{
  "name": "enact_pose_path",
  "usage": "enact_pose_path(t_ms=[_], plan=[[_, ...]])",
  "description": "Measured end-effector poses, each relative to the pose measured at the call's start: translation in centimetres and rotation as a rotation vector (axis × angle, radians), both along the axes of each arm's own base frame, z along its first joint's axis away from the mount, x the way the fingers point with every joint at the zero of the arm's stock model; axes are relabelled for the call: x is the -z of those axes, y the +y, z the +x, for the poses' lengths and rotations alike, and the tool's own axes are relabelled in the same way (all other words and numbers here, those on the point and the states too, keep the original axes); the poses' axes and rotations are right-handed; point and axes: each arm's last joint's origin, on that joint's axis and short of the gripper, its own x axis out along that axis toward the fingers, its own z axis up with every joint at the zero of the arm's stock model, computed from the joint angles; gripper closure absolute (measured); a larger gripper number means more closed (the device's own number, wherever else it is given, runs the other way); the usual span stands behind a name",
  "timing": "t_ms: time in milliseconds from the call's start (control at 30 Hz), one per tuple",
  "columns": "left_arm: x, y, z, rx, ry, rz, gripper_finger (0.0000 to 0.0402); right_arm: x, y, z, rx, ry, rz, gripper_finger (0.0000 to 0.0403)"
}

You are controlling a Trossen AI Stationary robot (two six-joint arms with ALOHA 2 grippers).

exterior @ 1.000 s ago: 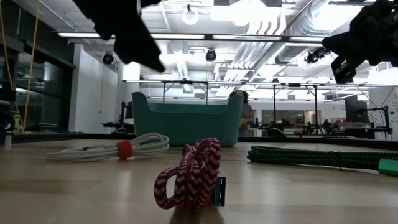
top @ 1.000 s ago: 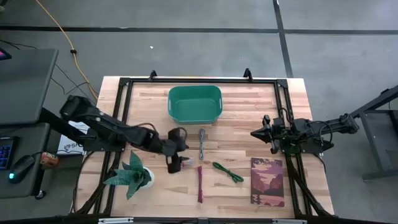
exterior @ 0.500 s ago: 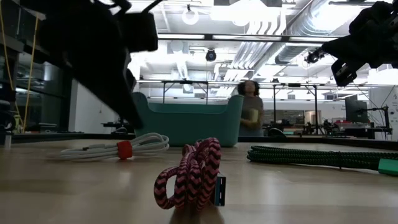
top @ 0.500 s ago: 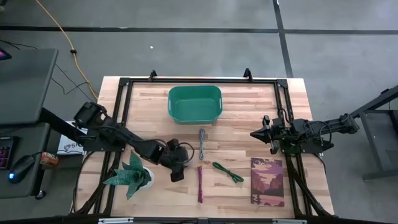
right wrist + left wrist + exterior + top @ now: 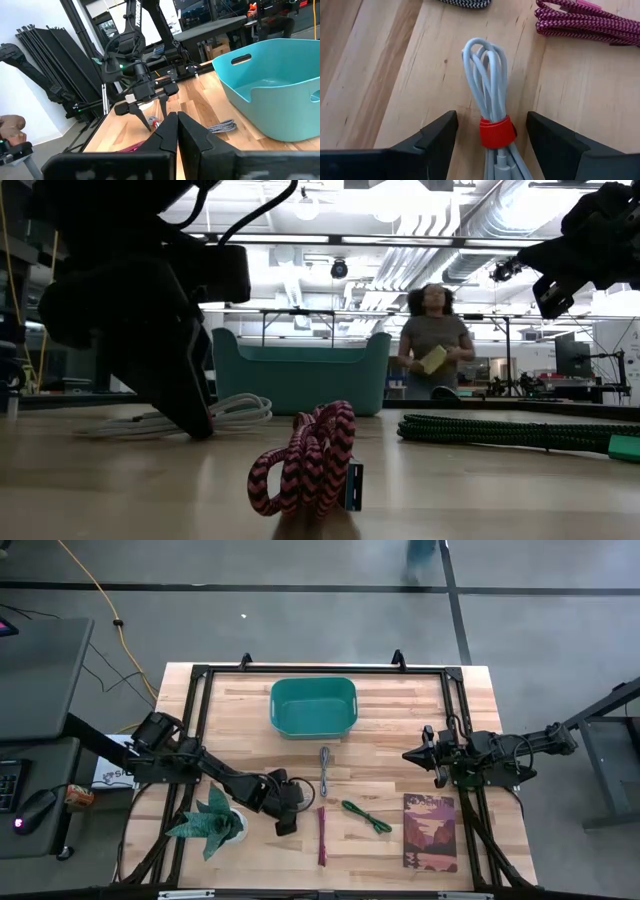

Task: Pick and place USB-C Cables
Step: Put the white charger cable into the green bin

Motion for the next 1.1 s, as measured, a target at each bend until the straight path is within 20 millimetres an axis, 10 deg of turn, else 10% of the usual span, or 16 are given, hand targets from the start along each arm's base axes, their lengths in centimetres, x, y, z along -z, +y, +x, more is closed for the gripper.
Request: enact_pose_path(t_ms=[300, 733, 1100], plan=[[0.02, 0.04, -0.12, 0.015, 0.014, 0.007, 0.0197, -0.01, 0.00, 0.00, 0.000, 0.000, 0.000, 0.0402], [-0.28, 0.37, -0.29, 0.059, 0.036, 0.028, 0.0386, -0.02, -0.01, 0.00, 0.001, -0.001, 0.000, 0.0402], [-0.48, 0.57, -0.28, 0.079, 0.037, 0.025, 0.0393, -0.02, 0.00, 0.00, 0.001, -0.001, 0.000, 0.0402]])
